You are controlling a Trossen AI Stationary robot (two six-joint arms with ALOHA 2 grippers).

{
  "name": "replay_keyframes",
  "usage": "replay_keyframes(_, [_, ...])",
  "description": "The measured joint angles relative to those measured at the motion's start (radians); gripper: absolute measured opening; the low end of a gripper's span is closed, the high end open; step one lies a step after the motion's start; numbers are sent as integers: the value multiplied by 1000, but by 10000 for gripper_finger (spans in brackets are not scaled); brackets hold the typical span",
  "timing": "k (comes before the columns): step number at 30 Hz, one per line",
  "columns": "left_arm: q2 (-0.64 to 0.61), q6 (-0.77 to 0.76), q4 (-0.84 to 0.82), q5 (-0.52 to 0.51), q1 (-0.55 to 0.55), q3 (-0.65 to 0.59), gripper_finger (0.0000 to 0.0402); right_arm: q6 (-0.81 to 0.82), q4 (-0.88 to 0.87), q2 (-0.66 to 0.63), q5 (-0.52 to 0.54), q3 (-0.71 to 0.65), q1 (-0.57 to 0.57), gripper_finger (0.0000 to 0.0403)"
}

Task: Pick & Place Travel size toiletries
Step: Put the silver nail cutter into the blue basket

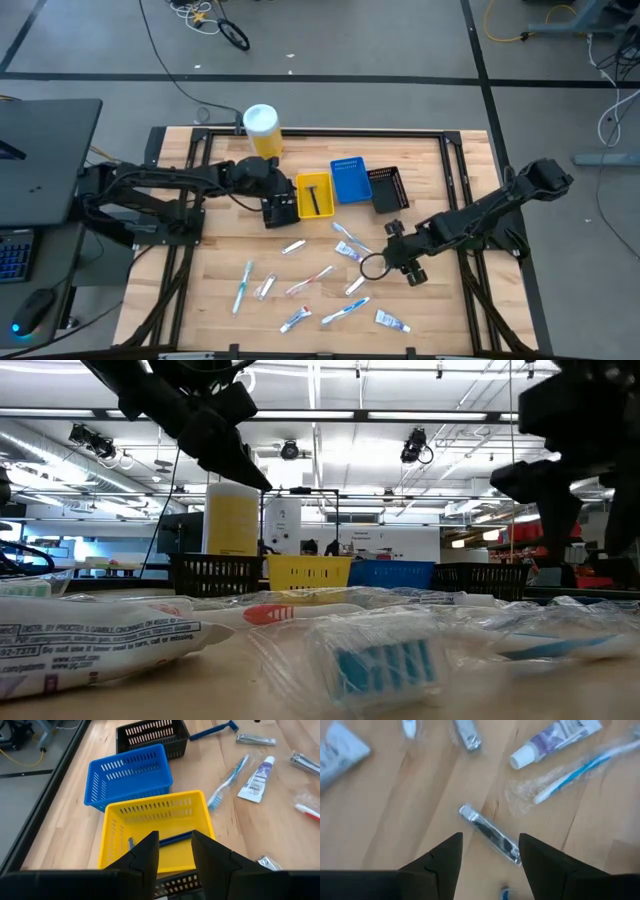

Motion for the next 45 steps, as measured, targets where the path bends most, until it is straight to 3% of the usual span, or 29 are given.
replay_keyframes(9, [0,-17,2,0,0,0,124,-171,150,0,64,-128,-7,204])
replay_keyframes(16, [0,-58,1,-23,0,0,124,-180,349,0,44,-230,-27,204])
replay_keyframes(24, [0,-31,1,-26,0,0,124,-186,375,0,24,-273,-27,203])
replay_keyframes(37, [0,-37,1,-26,0,0,124,-71,414,10,-31,-282,-28,84])
replay_keyframes(45, [0,-28,1,-26,0,0,124,90,576,11,-62,-281,-27,69])
